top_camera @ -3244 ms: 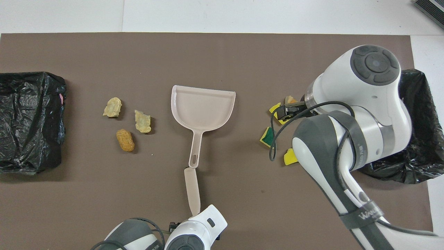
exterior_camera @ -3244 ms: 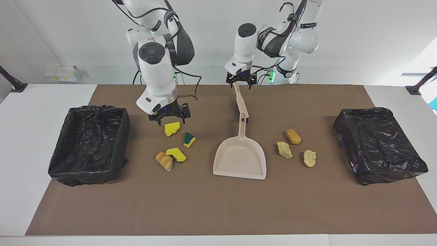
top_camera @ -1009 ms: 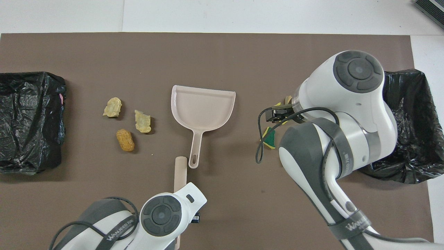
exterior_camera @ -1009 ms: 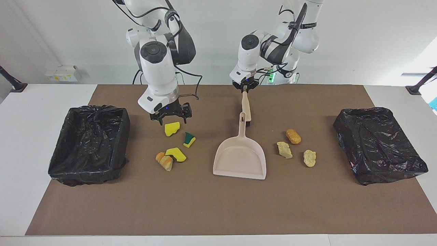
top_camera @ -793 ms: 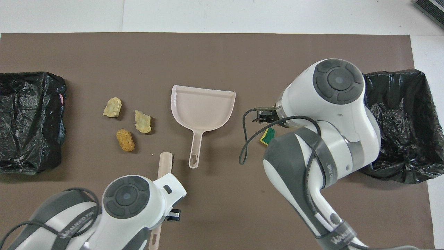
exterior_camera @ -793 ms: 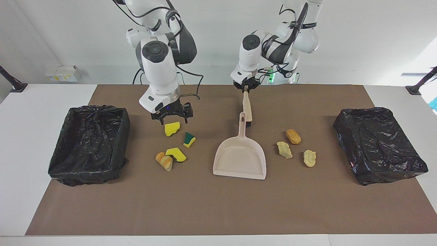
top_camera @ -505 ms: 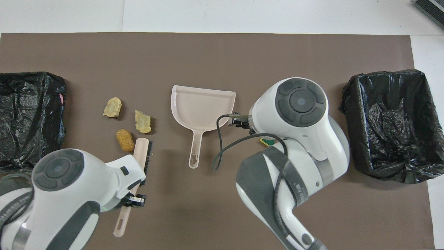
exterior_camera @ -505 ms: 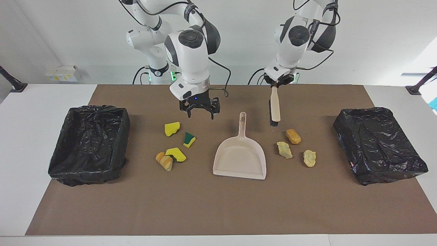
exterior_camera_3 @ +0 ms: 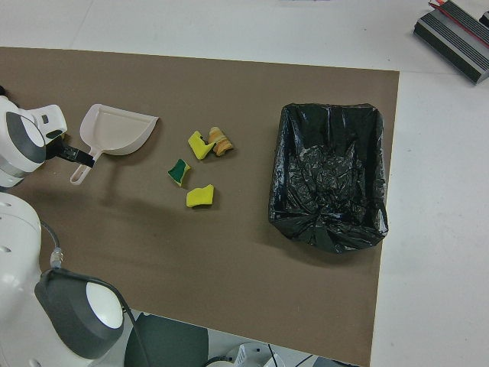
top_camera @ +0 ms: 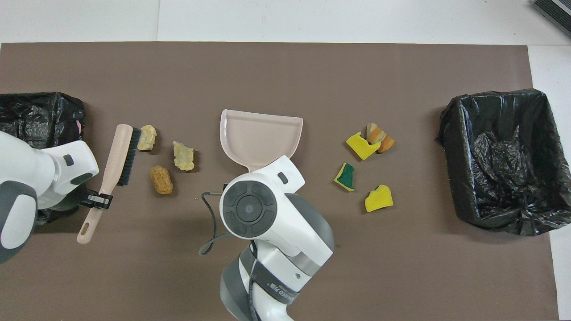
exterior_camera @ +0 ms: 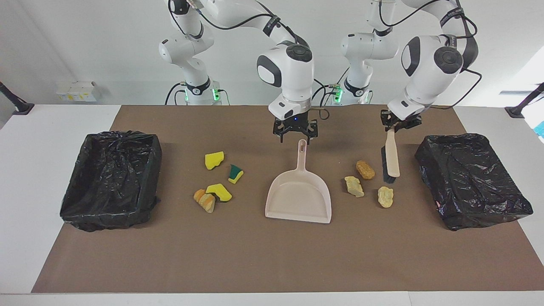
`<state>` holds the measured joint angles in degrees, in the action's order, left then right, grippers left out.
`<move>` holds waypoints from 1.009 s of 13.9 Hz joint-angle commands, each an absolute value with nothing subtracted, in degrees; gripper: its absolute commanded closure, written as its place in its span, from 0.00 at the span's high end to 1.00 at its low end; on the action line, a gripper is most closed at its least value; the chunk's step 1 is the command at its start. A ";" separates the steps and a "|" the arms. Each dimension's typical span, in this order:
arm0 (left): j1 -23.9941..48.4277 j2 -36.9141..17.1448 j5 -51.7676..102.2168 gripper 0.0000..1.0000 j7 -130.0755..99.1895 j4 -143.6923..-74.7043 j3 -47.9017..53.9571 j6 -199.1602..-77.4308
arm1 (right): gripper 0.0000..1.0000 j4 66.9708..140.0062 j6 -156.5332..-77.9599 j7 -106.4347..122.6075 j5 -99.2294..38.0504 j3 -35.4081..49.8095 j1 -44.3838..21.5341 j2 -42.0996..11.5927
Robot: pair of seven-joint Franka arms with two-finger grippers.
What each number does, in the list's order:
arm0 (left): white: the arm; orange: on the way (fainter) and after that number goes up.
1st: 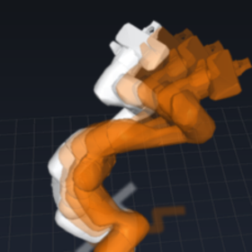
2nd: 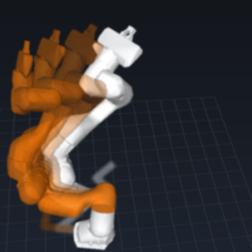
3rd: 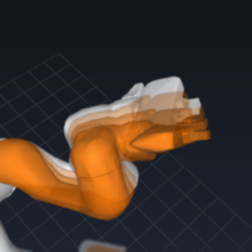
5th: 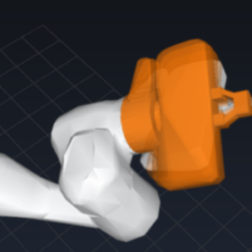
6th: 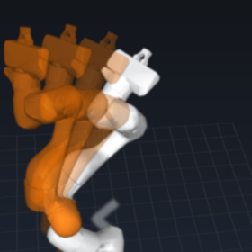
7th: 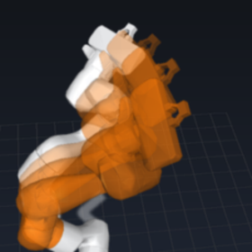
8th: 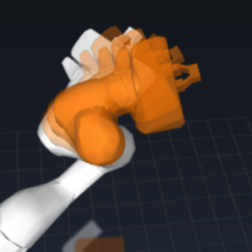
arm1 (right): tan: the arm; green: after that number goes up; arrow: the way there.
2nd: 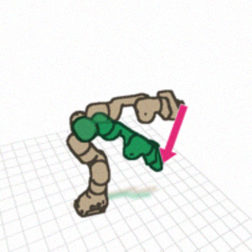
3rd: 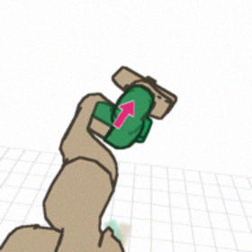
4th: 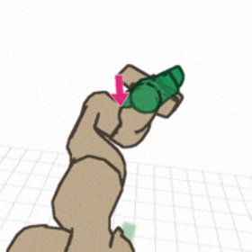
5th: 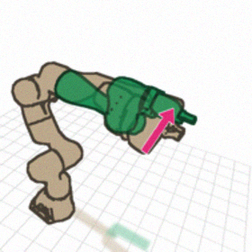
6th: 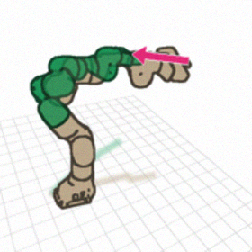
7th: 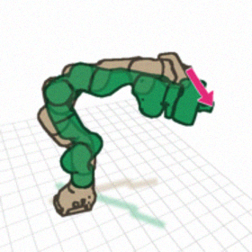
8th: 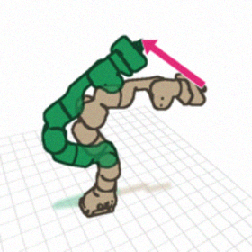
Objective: Sweep and dump trash in bin
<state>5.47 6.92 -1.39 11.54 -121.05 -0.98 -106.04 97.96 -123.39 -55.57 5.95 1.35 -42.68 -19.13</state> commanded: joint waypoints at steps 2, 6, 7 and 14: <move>3.87 -3.84 -5.88 0.00 12.66 -112.09 -0.09 -110.30 | 1.00 97.03 -128.76 -58.54 10.89 1.23 -44.55 -24.51; 1.41 -6.86 -6.32 0.00 15.99 -109.07 -0.09 -112.50 | 0.93 97.29 -128.50 -58.62 12.04 1.14 -44.91 -25.14; 1.49 -6.86 -6.33 0.00 16.00 -109.16 -0.09 -112.67 | 0.85 97.29 -128.41 -58.62 12.04 1.14 -44.91 -25.14; 1.41 -6.94 -6.24 0.00 15.30 -109.95 -0.09 -113.99 | 0.00 97.21 -125.51 -55.64 13.10 1.23 -43.86 -22.77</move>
